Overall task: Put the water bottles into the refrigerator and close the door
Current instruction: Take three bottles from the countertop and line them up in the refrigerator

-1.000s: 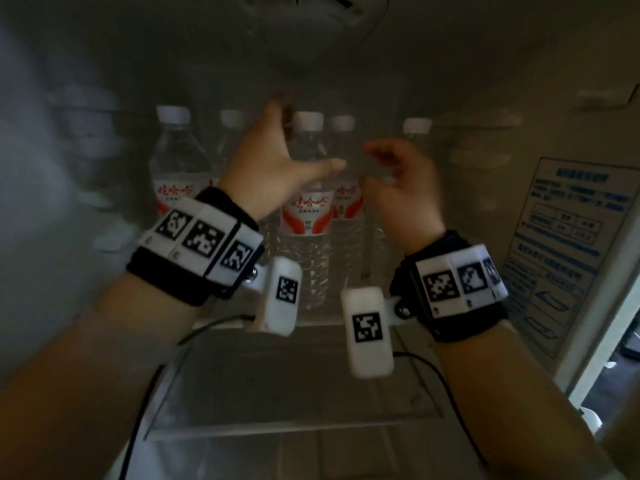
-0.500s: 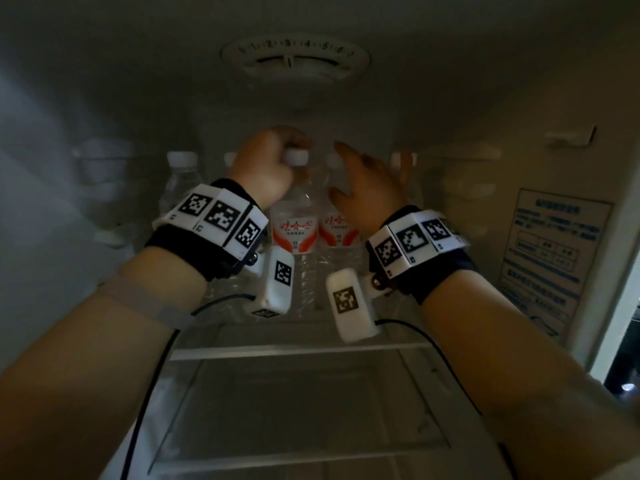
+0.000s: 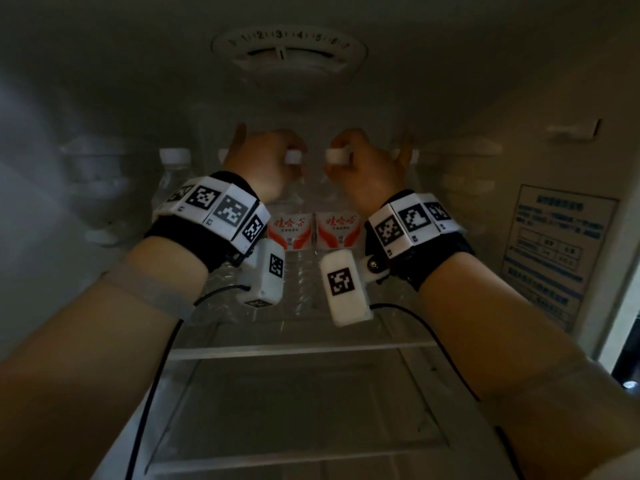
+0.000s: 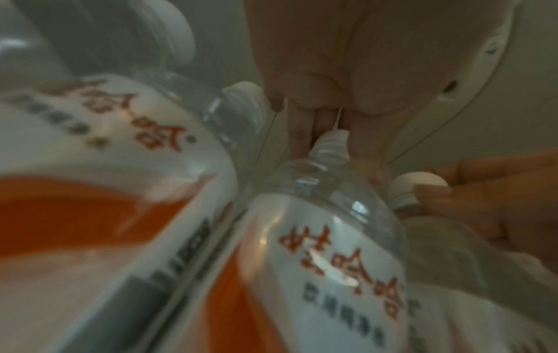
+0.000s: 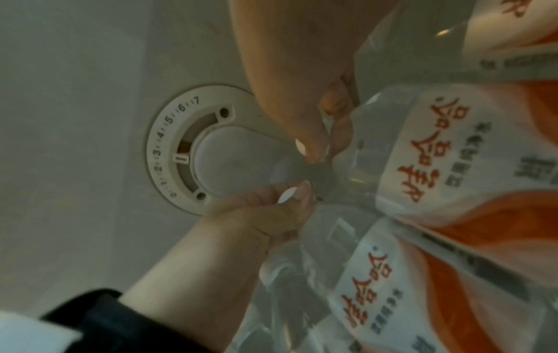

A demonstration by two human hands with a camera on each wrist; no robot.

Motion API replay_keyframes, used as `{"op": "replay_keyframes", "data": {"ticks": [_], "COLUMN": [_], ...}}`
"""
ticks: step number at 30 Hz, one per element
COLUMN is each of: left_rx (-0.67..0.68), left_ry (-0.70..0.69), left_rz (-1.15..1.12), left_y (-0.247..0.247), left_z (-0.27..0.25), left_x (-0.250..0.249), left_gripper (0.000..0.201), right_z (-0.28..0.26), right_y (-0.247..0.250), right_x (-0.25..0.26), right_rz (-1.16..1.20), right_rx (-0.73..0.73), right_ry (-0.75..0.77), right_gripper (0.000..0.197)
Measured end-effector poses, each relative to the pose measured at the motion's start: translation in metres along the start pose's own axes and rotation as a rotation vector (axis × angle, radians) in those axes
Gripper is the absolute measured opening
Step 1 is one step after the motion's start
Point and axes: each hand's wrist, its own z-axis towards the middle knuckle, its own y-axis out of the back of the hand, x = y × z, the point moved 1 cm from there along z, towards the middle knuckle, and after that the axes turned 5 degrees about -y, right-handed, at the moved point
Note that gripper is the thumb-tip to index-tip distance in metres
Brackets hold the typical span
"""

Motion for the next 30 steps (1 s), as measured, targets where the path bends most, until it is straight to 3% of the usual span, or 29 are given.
{"op": "replay_keyframes", "data": {"ticks": [5, 8, 10, 13, 15, 20, 30], "left_rx": [-0.054, -0.04, -0.031, -0.051, -0.057, -0.035, -0.01], "left_ry": [0.009, 0.004, 0.014, 0.042, 0.029, -0.024, 0.006], "left_rz": [-0.001, 0.0, -0.03, -0.111, -0.053, 0.042, 0.024], "left_y": [0.0, 0.001, -0.003, -0.013, -0.022, -0.046, -0.039], "left_z": [-0.005, -0.009, -0.014, -0.029, -0.047, -0.077, -0.09], "left_x": [-0.001, 0.0, 0.005, 0.01, 0.014, 0.019, 0.009], "left_gripper": [0.031, 0.032, 0.039, 0.056, 0.069, 0.09, 0.092], "right_z": [0.002, -0.003, -0.014, -0.036, -0.051, -0.066, -0.071], "right_y": [0.003, 0.008, 0.005, -0.006, -0.013, -0.027, -0.032], "right_x": [-0.009, -0.025, -0.039, -0.056, -0.068, -0.086, -0.081], "right_rz": [-0.1, 0.069, 0.224, 0.55, 0.657, 0.763, 0.863], "right_rx": [0.045, -0.124, -0.192, -0.074, 0.012, 0.023, 0.114], "right_ry": [0.079, 0.048, -0.06, -0.242, -0.315, -0.467, -0.423], "right_gripper": [0.039, 0.054, 0.071, 0.109, 0.119, 0.112, 0.092]}}
